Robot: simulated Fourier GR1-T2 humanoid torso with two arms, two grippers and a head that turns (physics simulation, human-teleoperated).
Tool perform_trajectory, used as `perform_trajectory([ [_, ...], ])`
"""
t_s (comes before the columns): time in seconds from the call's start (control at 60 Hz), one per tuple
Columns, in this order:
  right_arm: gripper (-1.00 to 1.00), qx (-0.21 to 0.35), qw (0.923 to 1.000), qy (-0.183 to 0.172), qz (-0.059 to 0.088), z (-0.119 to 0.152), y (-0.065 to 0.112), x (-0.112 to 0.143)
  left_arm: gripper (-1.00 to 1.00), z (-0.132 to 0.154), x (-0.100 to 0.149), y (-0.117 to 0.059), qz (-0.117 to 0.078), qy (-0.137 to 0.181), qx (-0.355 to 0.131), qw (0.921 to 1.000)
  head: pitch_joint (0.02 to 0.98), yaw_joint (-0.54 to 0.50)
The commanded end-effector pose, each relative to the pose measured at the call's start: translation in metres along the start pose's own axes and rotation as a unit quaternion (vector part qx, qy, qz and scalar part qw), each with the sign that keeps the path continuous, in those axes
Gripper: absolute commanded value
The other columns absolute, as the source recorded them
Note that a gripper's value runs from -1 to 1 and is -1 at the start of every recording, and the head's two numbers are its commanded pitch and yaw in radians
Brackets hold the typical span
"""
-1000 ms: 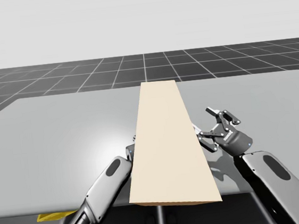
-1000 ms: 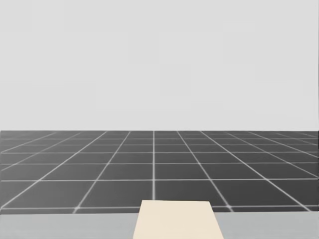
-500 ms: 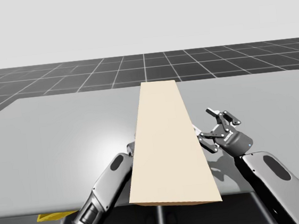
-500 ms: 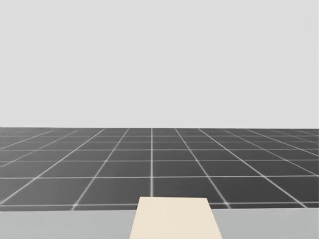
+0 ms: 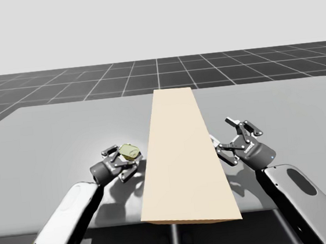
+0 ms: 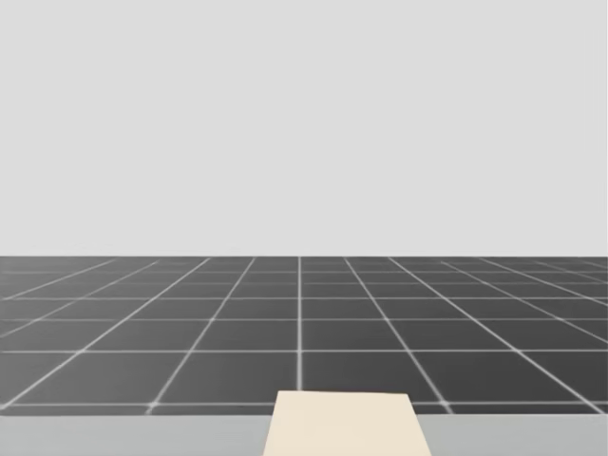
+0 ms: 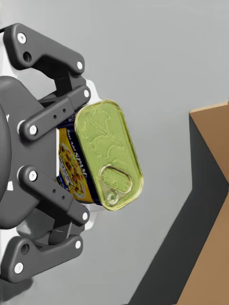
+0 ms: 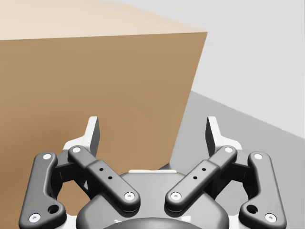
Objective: Retrieve the object from inside the box.
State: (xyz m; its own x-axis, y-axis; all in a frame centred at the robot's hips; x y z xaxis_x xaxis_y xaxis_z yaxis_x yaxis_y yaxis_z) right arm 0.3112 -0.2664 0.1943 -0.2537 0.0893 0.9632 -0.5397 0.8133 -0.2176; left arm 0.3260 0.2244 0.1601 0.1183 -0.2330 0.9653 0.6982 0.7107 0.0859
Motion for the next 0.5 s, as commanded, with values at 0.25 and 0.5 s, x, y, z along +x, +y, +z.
perform_trajectory([
  [0.25,-1.0,0.002,1.0,0.005,-0.004,0.0,-0.003,0.0,1.0,0.039,0.079,0.05,-0.053,-0.059,0.015,0.9967,0.065,0.0],
  [0.5,-1.0,0.009,0.9999,0.011,-0.007,0.0,-0.003,-0.004,1.0,0.031,0.137,0.076,-0.066,-0.086,0.033,0.9935,0.061,-0.01],
])
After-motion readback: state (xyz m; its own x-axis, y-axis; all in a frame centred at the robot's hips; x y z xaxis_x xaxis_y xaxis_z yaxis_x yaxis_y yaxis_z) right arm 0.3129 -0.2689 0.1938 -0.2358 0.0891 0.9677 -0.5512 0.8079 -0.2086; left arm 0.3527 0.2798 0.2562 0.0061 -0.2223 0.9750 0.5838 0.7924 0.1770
